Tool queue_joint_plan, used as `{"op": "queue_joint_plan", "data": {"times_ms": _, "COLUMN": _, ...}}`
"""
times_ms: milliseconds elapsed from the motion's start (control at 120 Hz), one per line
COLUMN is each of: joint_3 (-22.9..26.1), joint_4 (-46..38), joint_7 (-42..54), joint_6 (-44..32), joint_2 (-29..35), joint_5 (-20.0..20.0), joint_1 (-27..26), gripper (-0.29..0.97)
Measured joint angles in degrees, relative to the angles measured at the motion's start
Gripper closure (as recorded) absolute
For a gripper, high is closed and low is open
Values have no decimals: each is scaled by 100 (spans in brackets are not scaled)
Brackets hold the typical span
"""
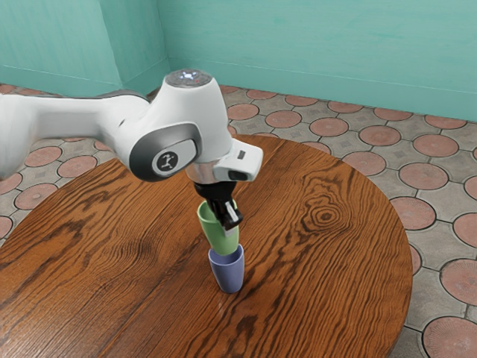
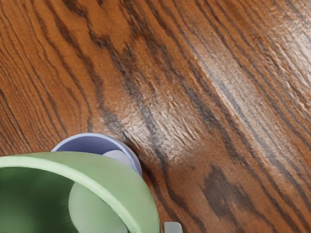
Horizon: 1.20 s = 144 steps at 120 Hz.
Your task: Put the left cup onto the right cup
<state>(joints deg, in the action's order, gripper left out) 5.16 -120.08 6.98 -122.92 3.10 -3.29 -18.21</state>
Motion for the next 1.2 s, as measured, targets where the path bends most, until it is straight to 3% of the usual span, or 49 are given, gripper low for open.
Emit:
{"op": "queue_joint_plan", "data": {"times_ms": 708, "joint_3": -179, "joint_4": -70, "joint_7": -192, "joint_6": -447, "joint_2": -523, "joint_5": -36, "joint_1": 132, "gripper": 77}}
{"op": "queue_joint_plan", "data": {"times_ms": 950, "joint_3": -240, "joint_4": -55, "joint_7": -194, "joint_6": -444, "joint_2": -540, "joint_5": -17, "joint_1": 100, "gripper": 29}}
{"op": "queue_joint_plan", "data": {"times_ms": 1200, "joint_3": -267, "joint_4": -1, "joint_7": -171, "joint_6": -186, "joint_2": 3, "joint_5": 44, "joint_1": 80, "gripper": 9}}
